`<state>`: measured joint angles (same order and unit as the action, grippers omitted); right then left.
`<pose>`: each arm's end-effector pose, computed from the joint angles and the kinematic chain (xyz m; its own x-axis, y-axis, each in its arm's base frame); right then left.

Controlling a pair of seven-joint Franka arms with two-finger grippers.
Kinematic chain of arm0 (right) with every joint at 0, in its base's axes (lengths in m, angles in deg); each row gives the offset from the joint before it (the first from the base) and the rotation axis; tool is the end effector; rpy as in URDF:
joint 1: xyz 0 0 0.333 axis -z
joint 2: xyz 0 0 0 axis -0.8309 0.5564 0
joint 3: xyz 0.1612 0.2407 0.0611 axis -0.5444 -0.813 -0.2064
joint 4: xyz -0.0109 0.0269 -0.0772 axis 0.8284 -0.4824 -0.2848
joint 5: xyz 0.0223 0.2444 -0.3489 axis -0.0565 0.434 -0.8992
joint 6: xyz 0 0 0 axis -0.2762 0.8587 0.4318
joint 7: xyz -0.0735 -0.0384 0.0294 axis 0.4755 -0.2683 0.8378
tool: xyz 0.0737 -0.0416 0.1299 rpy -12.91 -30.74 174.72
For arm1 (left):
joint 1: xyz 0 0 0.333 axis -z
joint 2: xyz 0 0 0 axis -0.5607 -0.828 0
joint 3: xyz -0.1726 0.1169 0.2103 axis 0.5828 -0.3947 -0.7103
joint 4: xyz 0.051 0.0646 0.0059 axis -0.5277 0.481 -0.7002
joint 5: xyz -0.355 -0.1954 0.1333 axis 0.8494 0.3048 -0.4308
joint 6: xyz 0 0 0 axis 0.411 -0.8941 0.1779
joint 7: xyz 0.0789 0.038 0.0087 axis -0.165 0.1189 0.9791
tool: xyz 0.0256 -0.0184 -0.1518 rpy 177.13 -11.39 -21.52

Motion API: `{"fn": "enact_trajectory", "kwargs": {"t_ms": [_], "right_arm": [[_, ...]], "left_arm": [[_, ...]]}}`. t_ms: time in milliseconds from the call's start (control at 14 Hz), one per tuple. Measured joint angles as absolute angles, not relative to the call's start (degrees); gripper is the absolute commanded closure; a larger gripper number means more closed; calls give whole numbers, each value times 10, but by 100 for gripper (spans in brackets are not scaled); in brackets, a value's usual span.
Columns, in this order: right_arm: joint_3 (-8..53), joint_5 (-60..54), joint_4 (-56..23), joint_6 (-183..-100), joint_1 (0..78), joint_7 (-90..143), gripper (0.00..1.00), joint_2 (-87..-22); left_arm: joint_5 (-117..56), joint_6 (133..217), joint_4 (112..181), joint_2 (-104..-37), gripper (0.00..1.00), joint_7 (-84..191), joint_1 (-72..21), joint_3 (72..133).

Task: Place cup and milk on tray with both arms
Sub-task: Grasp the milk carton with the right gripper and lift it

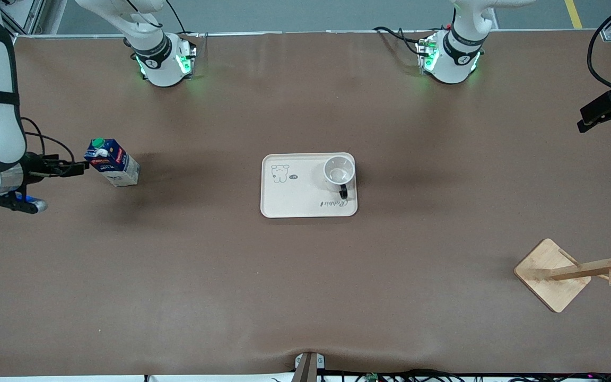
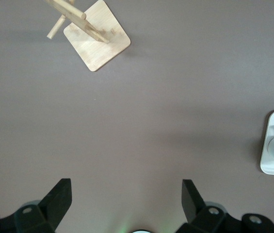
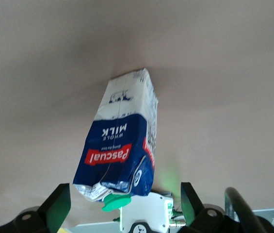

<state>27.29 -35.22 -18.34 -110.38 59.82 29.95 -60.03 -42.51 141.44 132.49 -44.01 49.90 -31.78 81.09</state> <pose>0.5497 -0.1205 0.2862 0.8070 -0.1862 -0.5604 -0.2475 -0.9683 -0.0346 0.5715 0.0159 0.5941 0.9973 0.0689 -0.0234 0.0676 -0.9963 -0.0527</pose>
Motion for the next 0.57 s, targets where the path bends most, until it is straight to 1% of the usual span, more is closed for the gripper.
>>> {"fn": "enact_trajectory", "kwargs": {"t_ms": [357, 571], "right_arm": [[272, -347, -236, -1103, 587, 304, 0, -620], [271, -346, -296, -1145, 566, 344, 0, -648]], "left_arm": [[-425, 1415, 1338, -437, 0, 499, -313, 811], [-425, 1422, 1347, -436, 0, 499, -312, 817]]}}
